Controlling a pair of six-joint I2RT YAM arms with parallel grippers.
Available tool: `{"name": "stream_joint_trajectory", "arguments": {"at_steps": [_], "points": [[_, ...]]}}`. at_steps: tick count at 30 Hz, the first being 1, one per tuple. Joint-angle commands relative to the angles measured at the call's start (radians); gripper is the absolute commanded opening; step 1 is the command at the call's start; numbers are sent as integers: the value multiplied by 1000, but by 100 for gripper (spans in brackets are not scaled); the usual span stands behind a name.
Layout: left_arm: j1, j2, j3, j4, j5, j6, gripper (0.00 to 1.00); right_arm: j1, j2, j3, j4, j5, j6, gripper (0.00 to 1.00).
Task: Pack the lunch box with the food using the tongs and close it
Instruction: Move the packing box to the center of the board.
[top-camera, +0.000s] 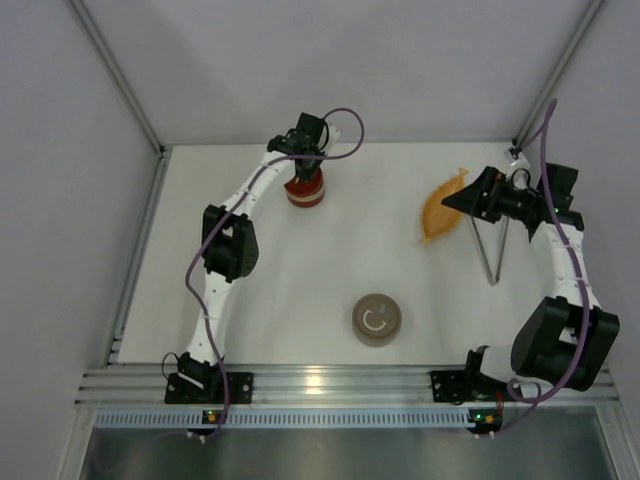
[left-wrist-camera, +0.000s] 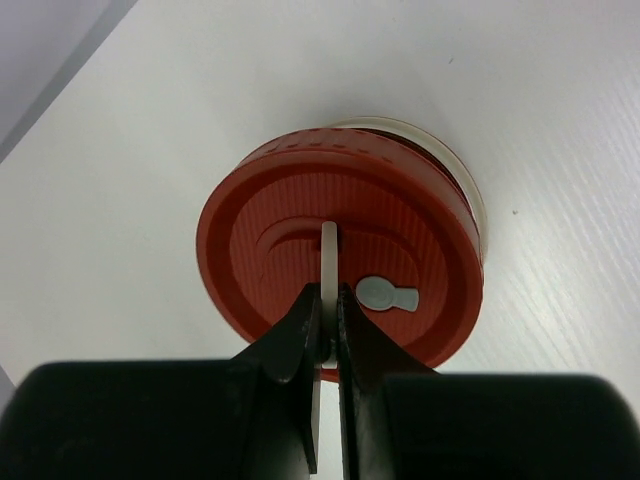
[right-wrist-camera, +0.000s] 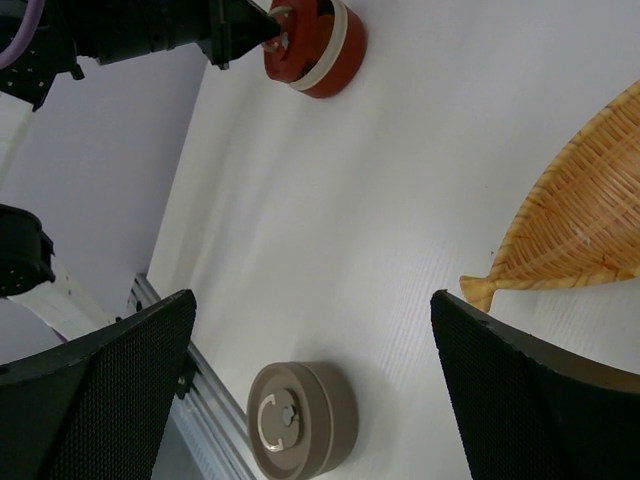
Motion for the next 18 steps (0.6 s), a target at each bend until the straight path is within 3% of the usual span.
{"name": "stream_joint_trajectory", "arguments": {"at_steps": [1,10,18], "points": [[23,37,48,80,-13,-2,0,-15,-25,1,-20,-30,-36,99],[29,86,54,74,53,24,0,-14,-7,7,-46,-45,-53,99],[28,45,-46,-20,166,82,0,-14,0,5,-72,-71,-66,99]]}}
